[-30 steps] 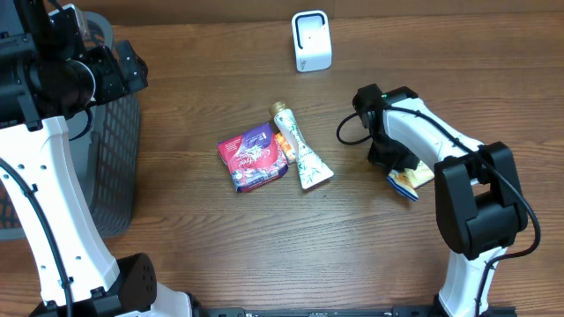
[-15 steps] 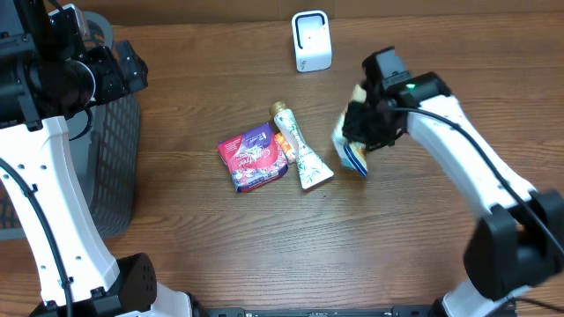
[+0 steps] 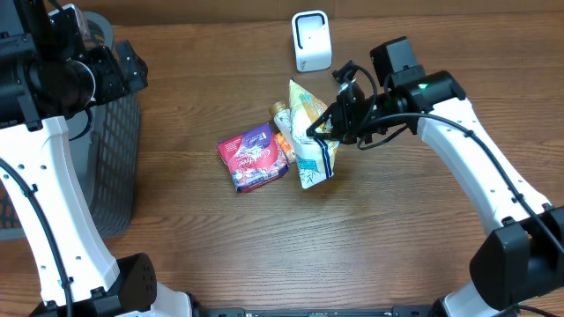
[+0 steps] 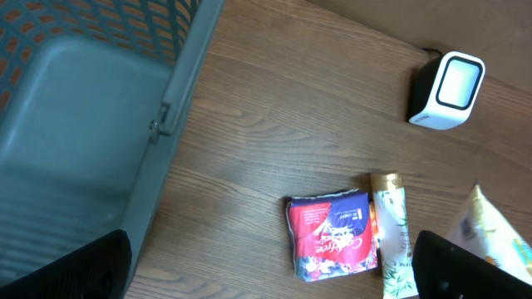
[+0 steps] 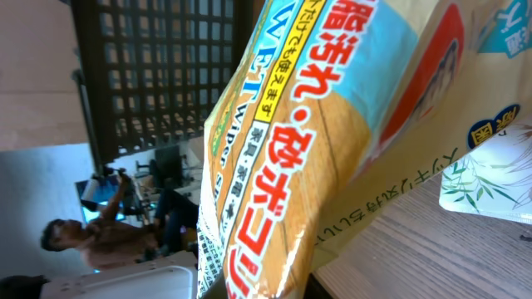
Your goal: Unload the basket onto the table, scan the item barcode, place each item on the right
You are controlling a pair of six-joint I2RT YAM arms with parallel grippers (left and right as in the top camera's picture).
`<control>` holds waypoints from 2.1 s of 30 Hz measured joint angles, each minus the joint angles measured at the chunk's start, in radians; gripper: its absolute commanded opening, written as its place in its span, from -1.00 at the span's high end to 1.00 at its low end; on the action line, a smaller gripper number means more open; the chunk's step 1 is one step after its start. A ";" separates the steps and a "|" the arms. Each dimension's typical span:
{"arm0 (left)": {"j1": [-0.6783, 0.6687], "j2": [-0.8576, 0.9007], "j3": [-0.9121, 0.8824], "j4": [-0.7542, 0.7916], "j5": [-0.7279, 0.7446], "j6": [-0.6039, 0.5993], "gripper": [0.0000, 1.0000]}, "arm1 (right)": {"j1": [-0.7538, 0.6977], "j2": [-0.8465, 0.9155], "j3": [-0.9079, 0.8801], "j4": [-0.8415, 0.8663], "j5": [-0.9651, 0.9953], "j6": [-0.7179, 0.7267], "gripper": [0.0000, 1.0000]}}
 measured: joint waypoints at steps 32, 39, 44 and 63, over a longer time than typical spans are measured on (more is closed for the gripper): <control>0.000 0.000 0.000 0.000 0.000 0.000 -0.99 | -0.415 0.000 -0.491 0.189 0.018 0.079 -1.00; 0.000 0.000 0.000 0.000 0.000 0.000 -1.00 | -0.412 -0.001 -0.346 -0.084 0.339 0.079 -1.00; 0.000 0.000 0.000 0.000 0.000 0.000 -0.99 | -0.412 -0.005 -0.185 -0.239 0.568 0.080 -1.00; 0.000 0.000 0.000 0.000 0.000 0.000 -1.00 | -0.270 -0.016 -0.114 -0.184 0.465 0.080 -1.00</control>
